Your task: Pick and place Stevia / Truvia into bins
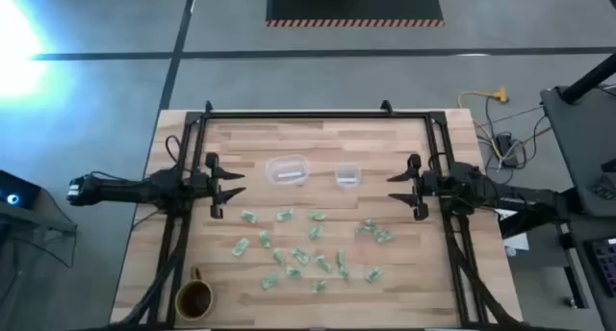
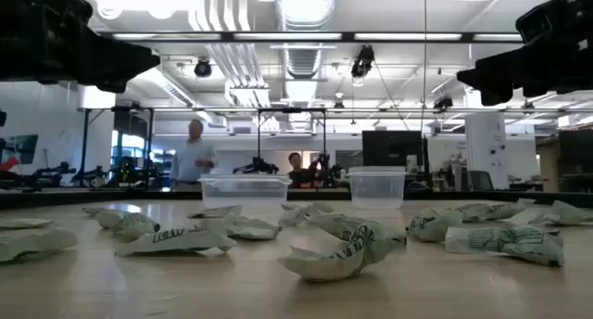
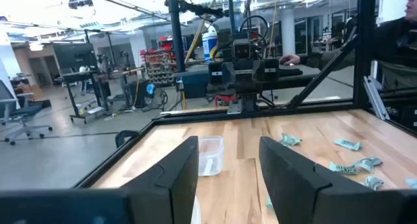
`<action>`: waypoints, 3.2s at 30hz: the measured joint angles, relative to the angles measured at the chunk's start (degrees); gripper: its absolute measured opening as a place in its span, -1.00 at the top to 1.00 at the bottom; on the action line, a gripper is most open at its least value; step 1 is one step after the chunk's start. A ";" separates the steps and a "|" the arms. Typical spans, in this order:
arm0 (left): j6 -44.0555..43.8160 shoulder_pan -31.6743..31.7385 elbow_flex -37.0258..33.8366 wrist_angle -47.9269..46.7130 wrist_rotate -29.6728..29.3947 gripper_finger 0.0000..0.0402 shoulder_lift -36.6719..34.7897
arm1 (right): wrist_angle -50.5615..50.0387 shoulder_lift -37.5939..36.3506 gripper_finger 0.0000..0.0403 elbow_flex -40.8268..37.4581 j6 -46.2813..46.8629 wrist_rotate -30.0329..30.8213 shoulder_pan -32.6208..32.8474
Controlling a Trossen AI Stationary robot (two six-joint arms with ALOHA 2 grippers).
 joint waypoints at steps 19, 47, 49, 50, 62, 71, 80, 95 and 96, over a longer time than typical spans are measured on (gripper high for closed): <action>-0.02 0.01 0.00 0.00 0.00 0.27 0.01 | -0.01 -0.02 0.01 0.00 0.00 -0.01 0.00; 0.00 0.01 0.02 0.00 -0.01 0.27 -0.01 | -0.01 -0.02 0.01 0.00 0.00 -0.01 0.02; -0.02 0.00 0.02 0.00 0.00 0.27 0.01 | 0.00 0.00 0.01 0.00 0.00 -0.01 0.00; 0.00 0.01 0.01 -0.01 -0.01 0.27 0.00 | -0.01 -0.01 0.01 0.01 0.00 -0.01 0.01; -0.01 0.01 0.02 -0.01 -0.01 0.27 0.00 | -0.01 -0.02 0.01 0.00 0.00 -0.01 0.00; 0.00 0.01 0.00 0.00 0.00 0.27 0.01 | 0.08 0.00 0.01 0.00 0.00 -0.01 0.02; 0.00 0.01 0.00 -0.02 0.00 0.27 0.01 | 0.30 -0.01 0.01 0.00 0.00 -0.01 0.00; -0.02 0.01 0.01 0.00 0.00 0.27 0.00 | 16.88 -0.02 0.01 0.00 -1.66 -0.01 0.00; 0.00 0.01 0.01 -0.01 0.00 0.27 -0.01 | 16.85 -0.02 0.01 0.02 -1.51 -0.01 0.00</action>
